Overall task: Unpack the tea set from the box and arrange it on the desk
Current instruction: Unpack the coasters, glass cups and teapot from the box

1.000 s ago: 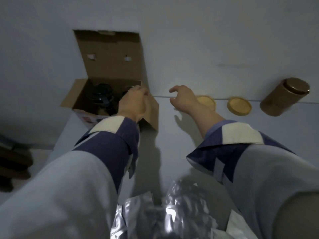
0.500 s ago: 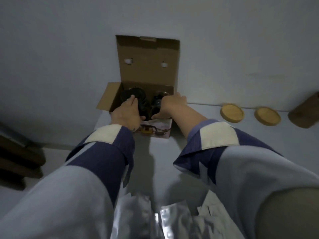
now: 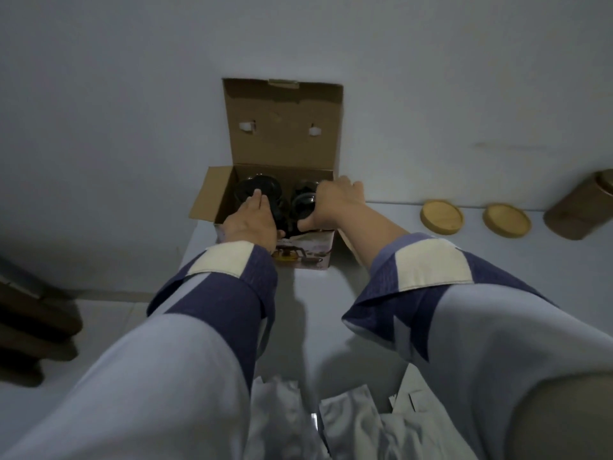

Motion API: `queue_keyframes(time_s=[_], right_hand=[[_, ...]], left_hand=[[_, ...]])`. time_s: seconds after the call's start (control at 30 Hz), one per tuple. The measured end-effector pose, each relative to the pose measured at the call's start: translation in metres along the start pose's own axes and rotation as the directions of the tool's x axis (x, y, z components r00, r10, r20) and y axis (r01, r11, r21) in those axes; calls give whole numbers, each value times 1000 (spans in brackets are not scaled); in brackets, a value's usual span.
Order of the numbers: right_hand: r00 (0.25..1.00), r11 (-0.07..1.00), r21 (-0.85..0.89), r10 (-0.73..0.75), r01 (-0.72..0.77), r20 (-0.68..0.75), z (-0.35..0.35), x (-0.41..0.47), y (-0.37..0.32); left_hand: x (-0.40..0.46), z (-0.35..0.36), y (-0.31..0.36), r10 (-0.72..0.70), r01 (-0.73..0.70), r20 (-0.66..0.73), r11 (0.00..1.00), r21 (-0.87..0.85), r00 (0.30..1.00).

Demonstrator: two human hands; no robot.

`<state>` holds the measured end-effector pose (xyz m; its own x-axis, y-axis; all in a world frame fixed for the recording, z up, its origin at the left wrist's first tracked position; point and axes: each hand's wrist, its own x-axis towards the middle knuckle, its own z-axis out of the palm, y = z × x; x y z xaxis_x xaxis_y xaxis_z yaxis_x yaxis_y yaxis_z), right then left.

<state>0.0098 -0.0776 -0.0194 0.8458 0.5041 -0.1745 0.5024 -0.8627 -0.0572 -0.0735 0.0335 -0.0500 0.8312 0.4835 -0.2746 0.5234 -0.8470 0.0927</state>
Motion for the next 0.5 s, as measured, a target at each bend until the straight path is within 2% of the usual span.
queue_keyframes(time_s=[0.1, 0.2, 0.33, 0.5], right_hand=[[998, 962, 274, 29, -13, -55, -8, -6, 8], [990, 862, 507, 72, 1, -125, -13, -13, 18], [967, 794, 608, 170, -20, -191, -11, -23, 42], [949, 742, 664, 266, -90, -169, -5, -39, 81]], left_hand=[[-1, 1, 2, -19, 19, -2, 1000, 18, 1000], [-1, 2, 4, -37, 37, -3, 999, 25, 999], [-1, 1, 8, -47, 46, 4, 998, 34, 999], [-8, 0, 26, -61, 62, -9, 995, 75, 998]])
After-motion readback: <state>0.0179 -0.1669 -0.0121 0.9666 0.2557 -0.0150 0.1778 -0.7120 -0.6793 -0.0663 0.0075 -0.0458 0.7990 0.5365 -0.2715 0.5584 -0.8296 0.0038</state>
